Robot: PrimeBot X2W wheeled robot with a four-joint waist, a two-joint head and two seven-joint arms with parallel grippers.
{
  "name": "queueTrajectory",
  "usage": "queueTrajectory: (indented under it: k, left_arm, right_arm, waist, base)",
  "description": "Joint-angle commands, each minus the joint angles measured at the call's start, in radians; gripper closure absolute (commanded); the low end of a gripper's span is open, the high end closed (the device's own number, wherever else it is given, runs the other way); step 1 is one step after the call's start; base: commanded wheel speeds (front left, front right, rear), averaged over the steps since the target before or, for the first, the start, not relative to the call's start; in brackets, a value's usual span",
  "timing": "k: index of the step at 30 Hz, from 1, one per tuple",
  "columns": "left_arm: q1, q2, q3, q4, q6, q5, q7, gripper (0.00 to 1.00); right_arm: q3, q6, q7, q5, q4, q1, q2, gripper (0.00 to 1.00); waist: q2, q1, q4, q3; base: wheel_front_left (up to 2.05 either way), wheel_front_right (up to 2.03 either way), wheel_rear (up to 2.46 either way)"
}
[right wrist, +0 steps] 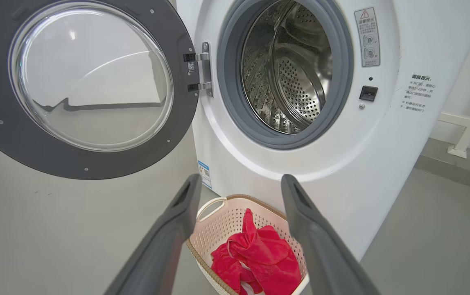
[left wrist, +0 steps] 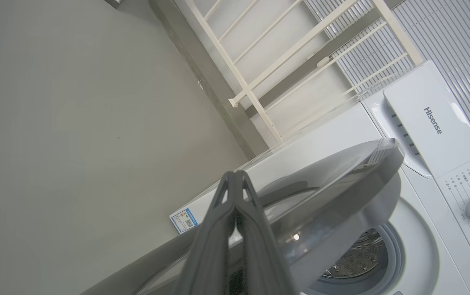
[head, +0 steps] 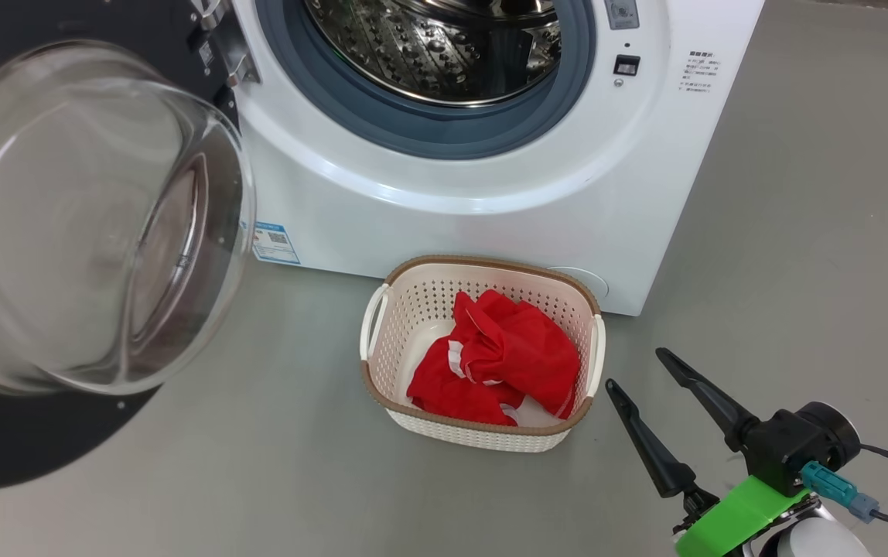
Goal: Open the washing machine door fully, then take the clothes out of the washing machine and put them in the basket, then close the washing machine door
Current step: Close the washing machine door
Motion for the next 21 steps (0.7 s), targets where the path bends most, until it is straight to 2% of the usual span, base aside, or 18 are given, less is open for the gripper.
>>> queueTrajectory:
  k: [1, 12, 21]
  left_arm:
    - [0.041, -0.005, -0.006, -0.037, -0.018, -0.025, 0.051, 1.0]
    - [0.098, -0.069, 0.022, -0.167, -0.03, -0.135, 0.187, 1.0]
    - [0.161, -0.133, 0.043, -0.313, -0.005, -0.2, 0.262, 1.0]
  right_arm:
    - [0.02, 0.003, -0.006, 0.003, -0.024, -0.017, -0.01, 0.0]
    - [0.032, 0.003, -0.006, 0.006, -0.017, -0.018, -0.007, 0.0]
    - [0.04, 0.003, -0.006, -0.005, -0.018, -0.023, -0.002, 0.0]
  waist:
    - [0.0, 0.0, 0.0, 0.0]
    - [0.0, 0.0, 0.003, 0.002]
    - [0.0, 0.0, 0.002, 0.006]
  base:
    - [0.0, 0.0, 0.0]
    - [0.0, 0.0, 0.0]
    - [0.0, 0.0, 0.0]
